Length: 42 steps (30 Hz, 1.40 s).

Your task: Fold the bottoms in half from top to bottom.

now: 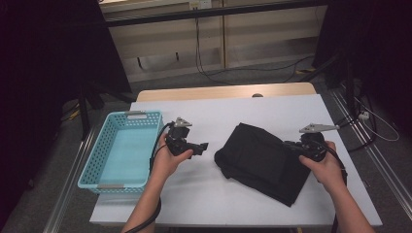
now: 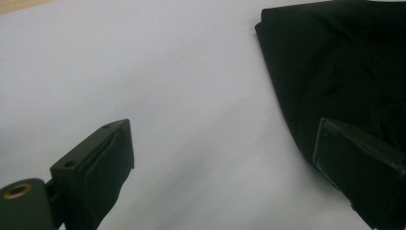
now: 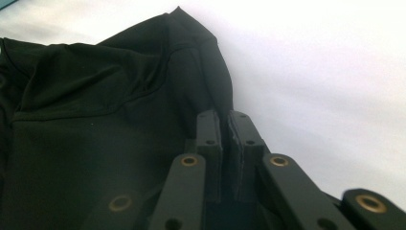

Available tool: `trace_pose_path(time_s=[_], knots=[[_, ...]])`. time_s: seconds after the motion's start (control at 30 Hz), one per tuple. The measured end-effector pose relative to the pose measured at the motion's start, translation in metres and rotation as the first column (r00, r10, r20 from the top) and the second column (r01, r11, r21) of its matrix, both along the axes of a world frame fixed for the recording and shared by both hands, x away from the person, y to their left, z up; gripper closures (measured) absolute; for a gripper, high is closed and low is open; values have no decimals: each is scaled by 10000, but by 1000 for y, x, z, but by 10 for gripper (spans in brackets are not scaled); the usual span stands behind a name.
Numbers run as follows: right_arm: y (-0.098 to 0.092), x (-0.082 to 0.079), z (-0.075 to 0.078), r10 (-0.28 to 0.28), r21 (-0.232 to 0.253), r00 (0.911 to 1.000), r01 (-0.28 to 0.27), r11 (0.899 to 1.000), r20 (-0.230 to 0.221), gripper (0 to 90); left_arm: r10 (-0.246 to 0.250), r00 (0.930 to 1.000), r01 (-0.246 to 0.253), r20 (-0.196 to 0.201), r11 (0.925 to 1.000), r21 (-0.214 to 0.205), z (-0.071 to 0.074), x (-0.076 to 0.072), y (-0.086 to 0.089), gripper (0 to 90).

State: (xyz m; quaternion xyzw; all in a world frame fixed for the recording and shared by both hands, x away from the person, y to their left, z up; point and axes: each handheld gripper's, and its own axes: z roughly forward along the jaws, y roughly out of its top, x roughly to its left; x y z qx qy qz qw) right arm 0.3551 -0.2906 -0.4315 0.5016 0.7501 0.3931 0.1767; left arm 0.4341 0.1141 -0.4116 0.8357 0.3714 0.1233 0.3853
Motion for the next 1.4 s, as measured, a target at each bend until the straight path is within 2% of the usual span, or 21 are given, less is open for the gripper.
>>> trace_pose_path(time_s=[0.23, 0.4, 0.97, 1.1, 1.4], knots=[[-5, -6, -1, -13, -189, 10000, 12, 9998, -58, 837, -32, 10000, 32, -12, 10000, 7, 0, 0, -1, 66], [-9, -7, -2, -76, -192, 9999, 75, 9998, -95, 836, -38, 10000, 38, 80, 10000, 68, 0, 0, 0, 66], [-10, -10, -2, -130, -251, 9999, 129, 9996, -28, 836, -53, 10000, 53, -10, 10000, -16, 1, 0, 0, 66], [-12, -12, -1, -112, -356, 9999, 110, 9993, -43, 837, -99, 9999, 99, 54, 9999, 84, 0, -1, -1, 66], [-17, -19, 2, -155, -407, 9999, 154, 9991, -21, 837, -78, 10000, 78, 8, 10000, -1, 2, -1, 0, 66]])
